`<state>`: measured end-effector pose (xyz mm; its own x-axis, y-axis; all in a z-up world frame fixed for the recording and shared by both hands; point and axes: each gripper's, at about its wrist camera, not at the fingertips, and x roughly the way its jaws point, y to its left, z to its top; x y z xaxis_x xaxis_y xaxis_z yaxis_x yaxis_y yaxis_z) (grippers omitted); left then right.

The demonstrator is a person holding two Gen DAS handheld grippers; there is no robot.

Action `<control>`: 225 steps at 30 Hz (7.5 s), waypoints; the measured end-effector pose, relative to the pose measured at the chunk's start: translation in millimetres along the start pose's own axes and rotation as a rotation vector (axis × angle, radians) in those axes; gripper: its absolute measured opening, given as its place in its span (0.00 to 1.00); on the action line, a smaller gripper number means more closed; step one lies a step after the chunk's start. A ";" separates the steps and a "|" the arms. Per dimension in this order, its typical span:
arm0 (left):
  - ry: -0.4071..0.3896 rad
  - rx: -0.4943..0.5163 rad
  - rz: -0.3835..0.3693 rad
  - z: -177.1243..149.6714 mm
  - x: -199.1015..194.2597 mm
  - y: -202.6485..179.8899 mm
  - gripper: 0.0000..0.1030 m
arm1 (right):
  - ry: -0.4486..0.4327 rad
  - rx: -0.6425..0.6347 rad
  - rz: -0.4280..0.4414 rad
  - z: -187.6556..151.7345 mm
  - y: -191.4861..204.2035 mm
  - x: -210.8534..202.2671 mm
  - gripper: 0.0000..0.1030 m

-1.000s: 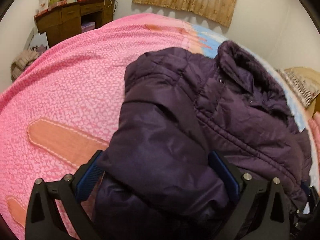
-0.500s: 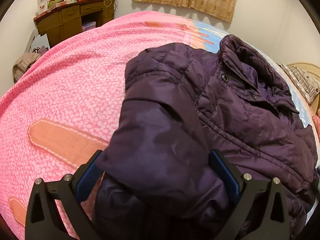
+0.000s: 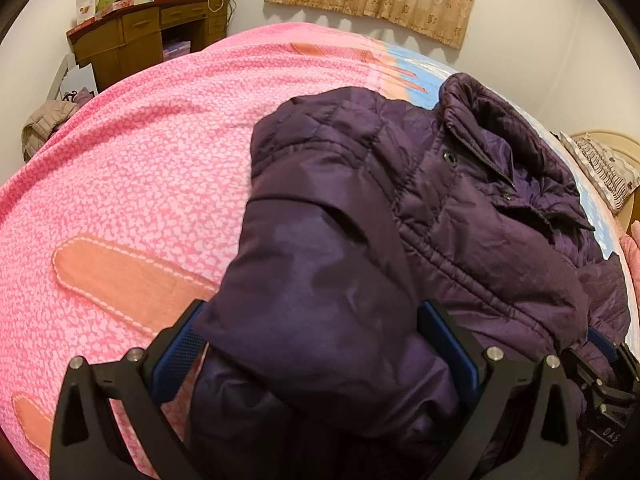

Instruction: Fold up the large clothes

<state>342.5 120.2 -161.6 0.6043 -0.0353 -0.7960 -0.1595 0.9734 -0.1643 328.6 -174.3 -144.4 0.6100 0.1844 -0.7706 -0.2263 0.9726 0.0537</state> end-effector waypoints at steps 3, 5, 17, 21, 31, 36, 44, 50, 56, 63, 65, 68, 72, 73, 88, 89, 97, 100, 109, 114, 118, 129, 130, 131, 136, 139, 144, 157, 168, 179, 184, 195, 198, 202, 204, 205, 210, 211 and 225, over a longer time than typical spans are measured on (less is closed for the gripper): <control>0.000 0.000 -0.001 0.9 0.5 1.5 1.00 | 0.002 -0.005 -0.010 1.2 1.6 1.0 0.79; -0.003 -0.007 -0.014 1.1 -1.2 2.8 1.00 | 0.002 0.000 0.008 1.0 -0.6 -1.5 0.80; -0.150 0.151 0.037 31.3 -59.3 -13.1 1.00 | -0.062 -0.057 0.102 15.3 -20.7 -48.0 0.80; -0.155 0.212 -0.016 53.0 -59.5 -36.8 1.00 | -0.067 -0.046 0.127 29.9 -31.0 -52.7 0.80; -0.197 0.396 -0.011 113.1 -31.7 -93.7 1.00 | -0.108 0.006 0.052 126.2 -88.3 -34.7 0.80; -0.172 0.451 0.005 147.3 2.4 -116.9 1.00 | -0.089 -0.041 0.025 174.5 -96.4 3.3 0.80; -0.121 0.431 -0.007 176.7 53.6 -133.7 0.99 | -0.033 -0.170 0.017 208.8 -75.8 71.3 0.74; -0.078 0.515 -0.072 168.9 70.2 -150.0 0.38 | 0.007 -0.269 -0.014 202.0 -63.4 93.5 0.22; -0.156 0.629 -0.139 148.1 32.5 -142.1 0.12 | -0.042 -0.302 -0.009 182.4 -73.5 59.3 0.12; -0.233 0.885 -0.109 96.6 5.4 -122.1 0.10 | 0.014 -0.295 0.007 144.8 -93.7 47.8 0.11; -0.256 1.009 -0.070 73.4 6.8 -123.7 0.10 | 0.046 -0.306 -0.001 133.0 -94.1 52.5 0.11; -0.280 1.147 -0.008 47.2 13.4 -129.0 0.10 | 0.083 -0.334 -0.020 122.6 -89.1 56.9 0.11; -0.289 1.179 0.023 35.5 21.5 -131.4 0.10 | 0.162 -0.368 -0.069 115.4 -87.7 61.8 0.11; -0.290 1.179 0.025 34.8 22.5 -132.3 0.10 | 0.193 -0.364 -0.067 116.2 -90.9 62.3 0.11; -0.326 1.165 0.023 33.6 20.3 -119.9 0.11 | 0.067 -0.044 0.022 189.5 -66.8 80.3 0.51; -0.330 1.165 0.028 34.0 18.1 -120.1 0.12 | 0.106 -0.043 0.013 181.7 -66.0 93.7 0.50; -0.407 0.870 -0.186 74.3 -53.6 -112.8 0.59 | 0.058 -0.122 -0.038 145.9 -60.6 105.5 0.50; -0.418 0.711 -0.216 97.3 -60.6 -122.7 0.84 | 0.022 -0.143 -0.058 140.3 -56.1 106.2 0.51; -0.066 0.544 0.035 116.5 67.4 -139.5 0.79 | -0.005 -0.097 -0.008 138.3 -63.4 105.2 0.51; -0.045 0.476 0.011 111.1 80.9 -127.5 0.91 | -0.007 -0.078 0.009 138.4 -66.6 105.9 0.51; -0.061 0.465 0.017 110.3 86.4 -131.6 0.94 | 0.001 -0.068 0.017 138.3 -68.4 107.0 0.52; -0.029 0.429 -0.020 112.4 91.4 -123.5 0.96 | 0.006 -0.100 -0.030 138.1 -61.7 109.9 0.52; -0.028 0.428 -0.021 112.1 91.3 -123.2 0.97 | 0.007 -0.101 -0.032 138.1 -61.8 109.9 0.52; -0.026 0.426 -0.023 112.3 91.3 -122.9 0.97 | 0.007 -0.101 -0.032 138.2 -62.2 109.8 0.52; -0.026 0.420 -0.033 114.3 92.3 -120.8 0.97 | 0.005 -0.104 -0.037 137.6 -60.7 110.3 0.52; -0.026 0.419 -0.034 114.2 92.3 -119.7 0.97 | 0.007 -0.110 -0.046 137.8 -60.5 110.3 0.52; -0.024 0.415 -0.040 114.4 93.0 -119.2 0.97 | 0.006 -0.108 -0.046 137.7 -60.0 110.1 0.52; -0.023 0.418 -0.030 114.6 95.9 -121.3 0.98 | 0.007 -0.125 -0.070 137.8 -56.1 110.0 0.52; -0.012 0.424 -0.016 116.5 98.8 -125.0 1.00 | 0.030 -0.136 -0.085 140.3 -52.4 112.7 0.52; -0.150 0.434 -0.120 112.4 -34.2 -133.4 0.97 | -0.030 -0.062 0.011 161.1 -55.2 1.4 0.58; -0.193 0.438 -0.188 65.5 -92.5 -108.7 0.99 | -0.120 -0.051 0.050 115.2 -61.7 -77.6 0.59; -0.092 0.469 -0.033 -19.2 -35.9 -80.1 1.00 | 0.020 0.006 0.054 -24.5 -46.2 -67.1 0.62; -0.085 0.438 -0.040 -17.6 -30.1 -79.1 1.00 | 0.003 0.006 0.030 -36.6 -49.6 -54.3 0.62; -0.089 0.464 -0.004 -19.1 -28.6 -86.1 1.00 | 0.012 -0.024 -0.004 -36.2 -45.9 -51.2 0.63; -0.099 0.433 -0.015 -19.3 -46.1 -80.3 1.00 | -0.002 0.022 0.020 -35.8 -51.1 -71.3 0.63; -0.113 0.409 -0.035 -19.7 -60.4 -75.0 1.00 | -0.030 0.063 0.034 -38.6 -56.6 -87.9 0.63; -0.189 0.412 -0.111 -62.2 -139.6 -39.6 1.00 | -0.080 0.135 0.112 -86.9 -69.6 -160.2 0.66; -0.194 0.411 -0.108 -75.1 -150.0 -27.1 1.00 | -0.077 0.140 0.111 -100.0 -70.8 -169.8 0.66; -0.118 0.261 -0.153 -164.8 -153.8 59.8 1.00 | -0.038 0.280 0.096 -231.8 -88.9 -200.1 0.66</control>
<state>111.4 146.6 -145.0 0.6945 -0.1737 -0.6982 0.1359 0.9846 -0.1098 50.7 -330.6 -142.1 0.6248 0.2773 -0.7299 -0.0690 0.9508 0.3021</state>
